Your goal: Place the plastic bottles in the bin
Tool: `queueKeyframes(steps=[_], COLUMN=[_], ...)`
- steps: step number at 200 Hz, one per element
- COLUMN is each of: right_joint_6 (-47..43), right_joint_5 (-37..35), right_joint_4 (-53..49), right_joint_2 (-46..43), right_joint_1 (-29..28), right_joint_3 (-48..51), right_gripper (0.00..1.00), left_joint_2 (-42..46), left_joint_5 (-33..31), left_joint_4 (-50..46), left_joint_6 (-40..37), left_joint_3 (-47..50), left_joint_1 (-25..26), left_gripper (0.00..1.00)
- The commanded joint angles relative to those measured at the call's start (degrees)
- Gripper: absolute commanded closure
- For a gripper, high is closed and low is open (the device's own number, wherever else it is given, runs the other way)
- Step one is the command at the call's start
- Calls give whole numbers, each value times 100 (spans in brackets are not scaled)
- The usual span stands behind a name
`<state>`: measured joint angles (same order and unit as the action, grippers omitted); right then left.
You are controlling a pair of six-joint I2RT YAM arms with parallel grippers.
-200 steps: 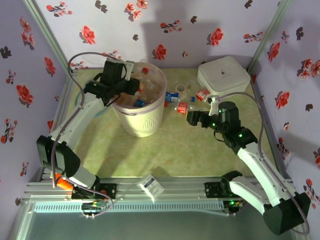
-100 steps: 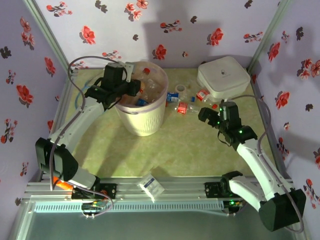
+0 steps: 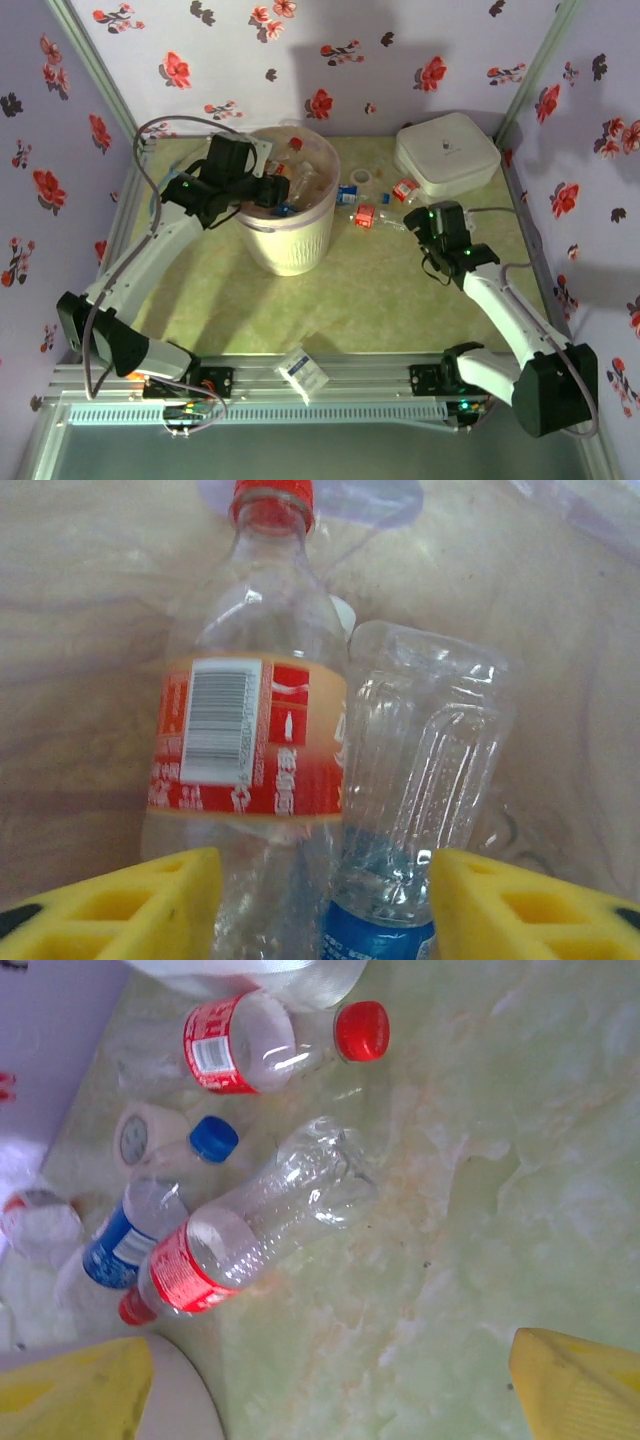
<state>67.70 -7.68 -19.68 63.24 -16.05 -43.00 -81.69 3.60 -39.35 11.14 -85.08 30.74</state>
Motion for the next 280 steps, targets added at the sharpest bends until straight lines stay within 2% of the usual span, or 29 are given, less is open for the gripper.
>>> queueKeyframes(steps=[1,50,78,170,240,280], right_joint_6=[826,1303,1406,1799,2121,2141], right_joint_5=[-271,-138,-161,19,139,240], right_joint_4=[470,737,652,487,712,787], right_joint_2=[294,1128,1581,3205,4016,4306], right_joint_1=[19,-34,-71,-144,-128,-84], right_joint_3=[51,-238,-564,-1632,-1899,-1907], right_gripper=[9,9,8,6,6,11], left_joint_2=[215,494,741,1261,1511,1590], left_joint_5=[-43,-208,-329,-377,-386,-386], left_joint_4=[-270,-400,-447,-547,-494,-521], left_joint_6=[-48,-93,-86,-58,60,99], left_joint_3=[-158,-316,-298,-19,184,193], left_joint_1=[69,201,313,390,389,397], left_gripper=[31,14,8,6,6,6])
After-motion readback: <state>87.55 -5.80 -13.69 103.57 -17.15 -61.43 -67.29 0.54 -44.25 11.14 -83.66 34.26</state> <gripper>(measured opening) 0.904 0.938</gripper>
